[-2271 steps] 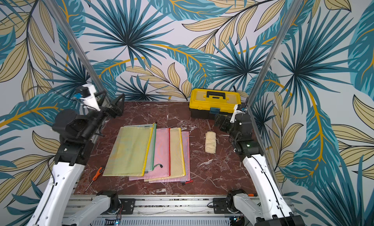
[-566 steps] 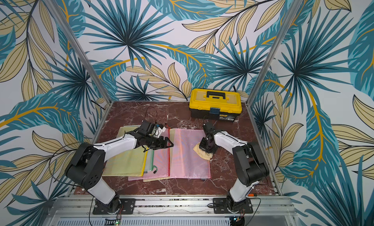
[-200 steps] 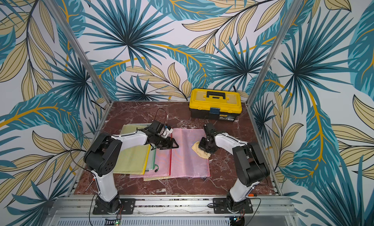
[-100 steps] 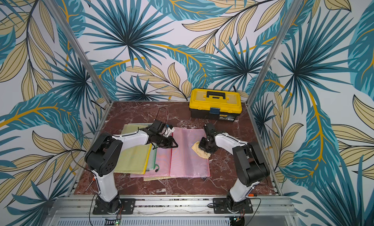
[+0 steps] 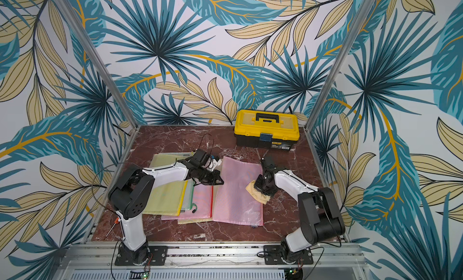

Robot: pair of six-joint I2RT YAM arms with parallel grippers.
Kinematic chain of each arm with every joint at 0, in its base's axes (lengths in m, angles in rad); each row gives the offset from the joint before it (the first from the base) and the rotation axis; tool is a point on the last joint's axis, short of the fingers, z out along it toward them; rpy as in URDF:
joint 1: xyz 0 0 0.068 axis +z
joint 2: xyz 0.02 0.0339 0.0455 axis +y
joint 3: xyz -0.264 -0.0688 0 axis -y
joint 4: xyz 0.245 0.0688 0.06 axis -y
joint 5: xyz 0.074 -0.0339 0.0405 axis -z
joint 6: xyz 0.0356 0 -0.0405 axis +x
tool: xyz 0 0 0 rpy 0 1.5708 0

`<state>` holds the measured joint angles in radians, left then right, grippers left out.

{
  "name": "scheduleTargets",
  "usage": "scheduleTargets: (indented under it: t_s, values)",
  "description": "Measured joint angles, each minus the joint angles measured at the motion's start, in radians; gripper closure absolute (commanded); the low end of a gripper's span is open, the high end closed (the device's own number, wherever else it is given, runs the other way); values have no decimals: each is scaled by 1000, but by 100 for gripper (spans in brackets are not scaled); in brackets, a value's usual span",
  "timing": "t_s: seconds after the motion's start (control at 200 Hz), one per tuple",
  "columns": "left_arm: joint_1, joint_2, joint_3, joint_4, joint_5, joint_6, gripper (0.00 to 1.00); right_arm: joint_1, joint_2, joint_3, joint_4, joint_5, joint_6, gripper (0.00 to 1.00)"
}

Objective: Wipe the document bag
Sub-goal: Wipe the dirt from the document bag.

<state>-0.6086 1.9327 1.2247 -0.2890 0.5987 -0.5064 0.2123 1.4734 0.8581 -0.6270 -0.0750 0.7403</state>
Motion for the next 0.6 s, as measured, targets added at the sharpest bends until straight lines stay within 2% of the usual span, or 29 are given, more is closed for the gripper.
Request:
scheduleTargets:
  t_s: [0.135, 0.24, 0.401, 0.601]
  values:
    - [-50, 69, 95, 6, 2, -12, 100, 0, -127, 23, -76, 26, 4, 100]
    - [-75, 126, 140, 12, 5, -30, 100, 4, -127, 74, -81, 10, 4, 100]
    - [-84, 182, 138, 11, -2, -51, 100, 49, 60, 222, -58, -10, 5, 100]
    - [-82, 159, 95, 16, -19, -65, 100, 66, 336, 412, -11, -45, 10, 100]
